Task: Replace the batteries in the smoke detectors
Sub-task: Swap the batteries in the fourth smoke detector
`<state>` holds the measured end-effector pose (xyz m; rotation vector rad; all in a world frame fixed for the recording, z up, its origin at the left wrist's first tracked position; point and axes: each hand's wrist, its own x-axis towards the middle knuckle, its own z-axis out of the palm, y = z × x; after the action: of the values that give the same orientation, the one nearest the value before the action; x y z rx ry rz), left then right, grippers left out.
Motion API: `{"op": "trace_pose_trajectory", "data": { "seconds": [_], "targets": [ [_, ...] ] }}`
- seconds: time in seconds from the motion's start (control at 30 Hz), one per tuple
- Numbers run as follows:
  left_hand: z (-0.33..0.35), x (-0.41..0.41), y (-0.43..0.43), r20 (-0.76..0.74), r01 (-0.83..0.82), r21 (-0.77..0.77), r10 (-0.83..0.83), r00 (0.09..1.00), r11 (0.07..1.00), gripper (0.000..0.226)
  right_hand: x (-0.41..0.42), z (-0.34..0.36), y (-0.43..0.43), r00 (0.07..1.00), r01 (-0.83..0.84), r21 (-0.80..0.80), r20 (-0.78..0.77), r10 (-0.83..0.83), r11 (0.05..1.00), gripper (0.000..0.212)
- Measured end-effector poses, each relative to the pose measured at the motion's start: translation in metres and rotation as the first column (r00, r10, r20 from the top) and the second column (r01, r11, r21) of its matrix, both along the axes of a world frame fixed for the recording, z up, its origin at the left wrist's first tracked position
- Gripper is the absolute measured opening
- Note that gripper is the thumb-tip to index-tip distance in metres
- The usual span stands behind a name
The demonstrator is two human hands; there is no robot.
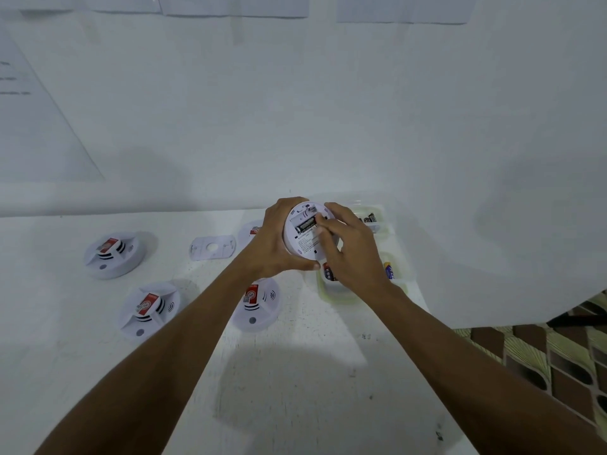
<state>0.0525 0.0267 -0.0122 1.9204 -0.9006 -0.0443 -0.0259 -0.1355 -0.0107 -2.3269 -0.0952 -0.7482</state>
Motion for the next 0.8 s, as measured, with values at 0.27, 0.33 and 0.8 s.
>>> {"op": "trace_pose_trajectory", "data": {
  "seconds": [0.27,0.33,0.8],
  "targets": [
    [0.0,0.012,0.009,-0.028,0.038,0.047,-0.037,0.999,0.998,0.103,0.024,0.031,-0.05,0.986,-0.092,0.089,-0.129,0.103,0.992,0.016],
    [0.001,0.012,0.011,-0.048,0.029,0.059,-0.026,0.999,0.998,0.102,0.044,0.045,-0.076,0.969,0.019,-0.016,-0.245,-0.022,1.0,0.011],
    [0.001,0.024,0.011,-0.009,0.02,0.08,-0.019,1.0,0.997,0.103,0.115,0.022,-0.091,0.7,-0.037,-0.456,-0.647,-0.302,0.889,0.022]
  ]
}}
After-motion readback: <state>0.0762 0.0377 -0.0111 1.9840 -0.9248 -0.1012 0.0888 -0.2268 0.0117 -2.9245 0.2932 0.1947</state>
